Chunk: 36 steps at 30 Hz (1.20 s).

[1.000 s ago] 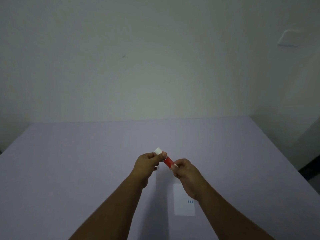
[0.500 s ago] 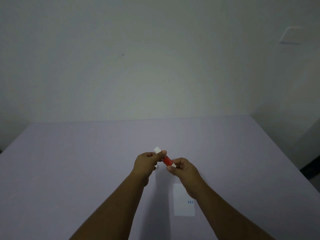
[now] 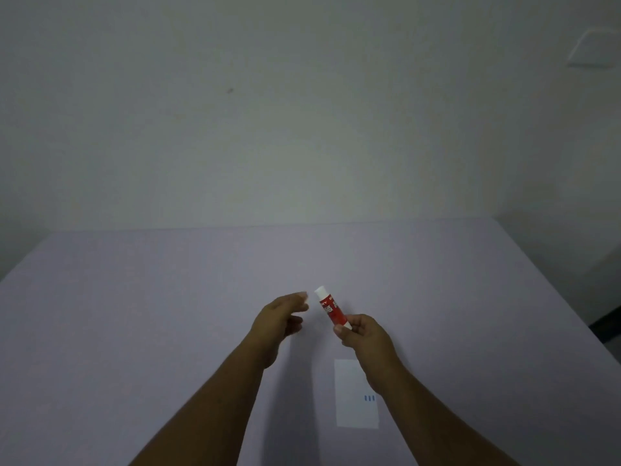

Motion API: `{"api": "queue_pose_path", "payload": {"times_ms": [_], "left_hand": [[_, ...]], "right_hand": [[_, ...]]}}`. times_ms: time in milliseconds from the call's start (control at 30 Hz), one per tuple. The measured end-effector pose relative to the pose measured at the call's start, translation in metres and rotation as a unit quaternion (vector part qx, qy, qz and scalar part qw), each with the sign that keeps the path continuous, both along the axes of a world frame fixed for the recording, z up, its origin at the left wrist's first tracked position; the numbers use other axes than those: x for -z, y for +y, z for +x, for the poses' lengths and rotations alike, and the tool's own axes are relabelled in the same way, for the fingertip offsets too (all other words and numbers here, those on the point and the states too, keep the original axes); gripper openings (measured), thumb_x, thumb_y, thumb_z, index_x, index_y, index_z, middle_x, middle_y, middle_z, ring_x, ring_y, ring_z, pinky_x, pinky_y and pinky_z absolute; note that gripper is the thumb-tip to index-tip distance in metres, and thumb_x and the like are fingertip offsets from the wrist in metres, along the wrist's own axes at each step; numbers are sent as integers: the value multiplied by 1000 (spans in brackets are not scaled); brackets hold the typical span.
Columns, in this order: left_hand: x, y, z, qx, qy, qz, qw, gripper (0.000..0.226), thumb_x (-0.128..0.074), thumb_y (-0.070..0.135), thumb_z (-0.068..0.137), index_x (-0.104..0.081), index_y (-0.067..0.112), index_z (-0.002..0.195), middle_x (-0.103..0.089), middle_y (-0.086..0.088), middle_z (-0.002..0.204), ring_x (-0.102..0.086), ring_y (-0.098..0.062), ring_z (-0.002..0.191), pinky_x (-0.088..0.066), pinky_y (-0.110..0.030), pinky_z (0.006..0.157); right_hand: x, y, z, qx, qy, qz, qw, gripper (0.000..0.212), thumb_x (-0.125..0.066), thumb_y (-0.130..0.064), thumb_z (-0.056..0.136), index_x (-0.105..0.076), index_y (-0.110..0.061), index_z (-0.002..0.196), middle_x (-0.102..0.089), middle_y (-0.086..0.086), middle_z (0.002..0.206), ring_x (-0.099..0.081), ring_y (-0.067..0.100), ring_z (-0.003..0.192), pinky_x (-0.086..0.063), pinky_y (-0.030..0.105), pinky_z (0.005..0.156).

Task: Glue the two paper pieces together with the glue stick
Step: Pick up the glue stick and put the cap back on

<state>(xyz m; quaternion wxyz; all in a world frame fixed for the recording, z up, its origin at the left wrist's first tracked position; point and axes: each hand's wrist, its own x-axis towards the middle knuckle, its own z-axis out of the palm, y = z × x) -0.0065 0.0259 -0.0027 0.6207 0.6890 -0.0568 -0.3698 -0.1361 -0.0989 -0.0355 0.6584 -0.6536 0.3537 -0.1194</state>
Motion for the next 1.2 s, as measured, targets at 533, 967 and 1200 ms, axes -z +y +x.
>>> {"api": "queue_pose_path", "payload": {"times_ms": [533, 967, 1200], "left_hand": [[96, -28, 40, 196, -382, 329, 841, 35, -60, 18, 86, -63, 15, 121, -61, -7, 127, -53, -23, 119, -38, -29, 100], [38, -28, 22, -43, 45, -56, 996, 17, -65, 15, 87, -72, 8, 101, -72, -8, 98, -65, -18, 91, -54, -15, 67], [19, -16, 13, -21, -6, -62, 998, 10, -65, 15, 87, -72, 18, 93, -72, -1, 100, -64, -15, 99, -51, -15, 72]], "right_hand": [[48, -19, 6, 2, 61, 32, 998, 15, -66, -34, 81, -59, -28, 93, -67, -3, 93, -64, 13, 83, -47, 24, 67], [28, -16, 0, -37, 58, 20, 997, 18, -66, -30, 81, -65, -19, 95, -69, 2, 89, -64, 15, 78, -51, 31, 76], [8, -14, -7, -44, 59, -109, 991, 12, -71, -28, 77, -60, -32, 80, -67, 0, 83, -62, 17, 78, -50, 29, 71]]}}
